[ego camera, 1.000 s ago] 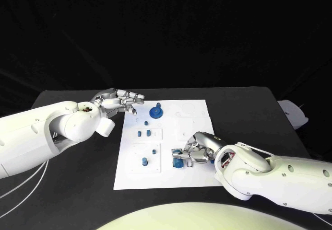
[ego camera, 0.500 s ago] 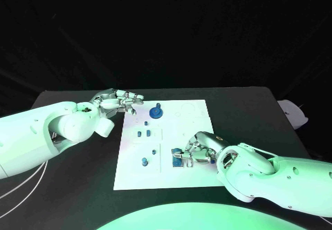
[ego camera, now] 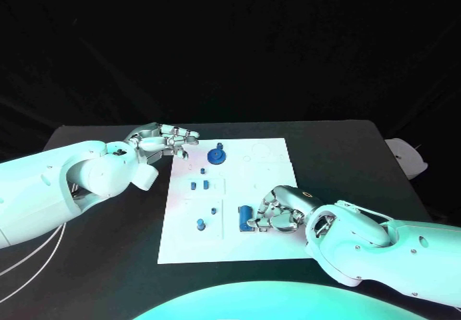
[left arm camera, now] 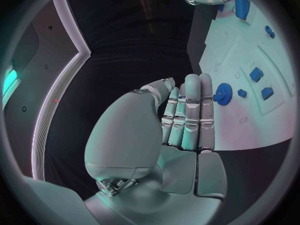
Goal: Assemble the parts on the task board
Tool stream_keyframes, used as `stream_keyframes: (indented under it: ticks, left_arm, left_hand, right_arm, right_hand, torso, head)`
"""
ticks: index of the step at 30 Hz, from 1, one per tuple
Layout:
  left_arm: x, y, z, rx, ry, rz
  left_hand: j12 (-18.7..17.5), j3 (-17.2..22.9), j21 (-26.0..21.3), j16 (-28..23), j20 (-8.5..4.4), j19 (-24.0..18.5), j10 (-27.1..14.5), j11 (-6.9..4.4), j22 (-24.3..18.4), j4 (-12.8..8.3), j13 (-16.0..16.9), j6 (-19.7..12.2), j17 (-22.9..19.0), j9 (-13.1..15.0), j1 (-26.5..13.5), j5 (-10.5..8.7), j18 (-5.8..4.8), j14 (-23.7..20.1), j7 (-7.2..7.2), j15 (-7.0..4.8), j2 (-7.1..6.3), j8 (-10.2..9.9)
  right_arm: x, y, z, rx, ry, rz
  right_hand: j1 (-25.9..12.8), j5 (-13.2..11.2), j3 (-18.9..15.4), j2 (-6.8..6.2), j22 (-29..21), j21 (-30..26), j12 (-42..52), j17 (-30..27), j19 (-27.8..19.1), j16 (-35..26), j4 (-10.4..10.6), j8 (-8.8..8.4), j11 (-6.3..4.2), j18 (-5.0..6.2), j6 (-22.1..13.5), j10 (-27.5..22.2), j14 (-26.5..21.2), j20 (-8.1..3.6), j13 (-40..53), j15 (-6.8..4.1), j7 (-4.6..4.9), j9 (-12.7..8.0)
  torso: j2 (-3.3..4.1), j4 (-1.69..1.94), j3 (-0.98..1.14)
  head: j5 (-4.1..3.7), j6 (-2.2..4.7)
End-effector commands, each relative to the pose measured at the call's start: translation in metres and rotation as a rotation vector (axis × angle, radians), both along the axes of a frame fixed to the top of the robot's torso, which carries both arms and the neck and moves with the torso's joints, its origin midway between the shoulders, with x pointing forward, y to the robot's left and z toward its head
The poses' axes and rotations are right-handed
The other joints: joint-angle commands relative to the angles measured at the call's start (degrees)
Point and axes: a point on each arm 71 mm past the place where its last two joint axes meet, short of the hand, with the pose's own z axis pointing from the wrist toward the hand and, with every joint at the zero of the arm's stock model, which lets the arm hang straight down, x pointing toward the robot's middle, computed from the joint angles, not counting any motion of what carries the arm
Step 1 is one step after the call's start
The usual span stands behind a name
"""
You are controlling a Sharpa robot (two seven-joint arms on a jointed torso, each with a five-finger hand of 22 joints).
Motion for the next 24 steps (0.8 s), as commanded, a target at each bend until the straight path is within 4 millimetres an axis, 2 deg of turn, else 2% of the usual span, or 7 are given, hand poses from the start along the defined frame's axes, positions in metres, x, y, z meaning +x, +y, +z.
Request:
stream_keyframes:
  ticks: [1,10,14,24]
  left_arm:
    - [-0.001,-0.002,0.001,-0.007,-0.001,-0.018]
    - [-0.001,-0.002,0.001,-0.006,0.000,-0.018]
    - [-0.001,-0.002,0.001,-0.006,0.001,-0.018]
    - [-0.001,-0.001,0.001,-0.004,0.001,-0.015]
  left_hand:
    - [0.24,-0.16,-0.23,-0.33,0.09,-0.26,-0.46,0.06,-0.06,0.04,-0.07,-0.30,-0.09,-0.01,-0.27,-0.10,0.79,-0.15,0.01,0.06,0.43,0.26]
    - [0.24,-0.16,-0.23,-0.33,0.09,-0.26,-0.46,0.06,-0.06,0.04,-0.07,-0.30,-0.09,-0.01,-0.27,-0.10,0.79,-0.15,0.01,0.06,0.43,0.26]
    - [0.24,-0.16,-0.23,-0.33,0.09,-0.26,-0.46,0.06,-0.06,0.04,-0.07,-0.30,-0.09,-0.01,-0.27,-0.10,0.79,-0.15,0.01,0.06,0.43,0.26]
    - [0.36,-0.19,-0.36,-0.33,0.11,-0.22,-0.59,0.05,-0.16,0.10,-0.08,-0.39,-0.14,0.00,-0.29,-0.08,0.80,-0.16,0.00,0.06,0.53,0.31]
  right_arm:
    - [-0.001,0.003,-0.001,-0.017,0.004,0.042]
    - [0.000,0.006,-0.004,-0.023,0.015,0.048]
    - [0.003,0.005,-0.005,-0.032,0.011,0.035]
    - [0.009,-0.008,-0.007,-0.069,-0.025,0.007]
  right_hand:
    - [0.50,-0.45,0.05,0.07,14.18,0.26,0.24,10.25,4.79,0.20,-0.30,0.34,-0.41,-1.00,-0.12,3.48,5.11,-0.35,11.18,-0.42,-0.12,0.10]
    - [0.48,-0.47,0.04,0.07,14.18,0.27,0.23,10.26,4.79,0.20,-0.28,0.35,-0.41,-1.00,-0.11,3.48,5.11,-0.35,11.18,-0.42,-0.12,0.11]
    - [0.42,-0.67,0.08,0.49,14.17,0.23,0.27,10.23,4.78,0.19,0.03,0.51,-0.45,-0.99,0.07,3.51,5.11,-0.36,11.22,-0.43,-0.18,0.28]
    - [0.88,-0.48,0.44,1.43,14.22,0.42,0.51,10.37,4.85,0.25,0.24,0.75,-0.62,-1.03,0.26,3.66,5.13,-0.43,11.44,-0.54,-0.40,0.57]
  torso:
    - [0.07,0.08,-0.01]
    - [0.06,0.07,-0.04]
    - [0.03,0.06,-0.05]
    - [0.02,-0.05,-0.06]
  head:
    - [0.01,0.02]
    - [0.07,-0.11]
    - [0.06,-0.14]
    - [0.03,-0.15]
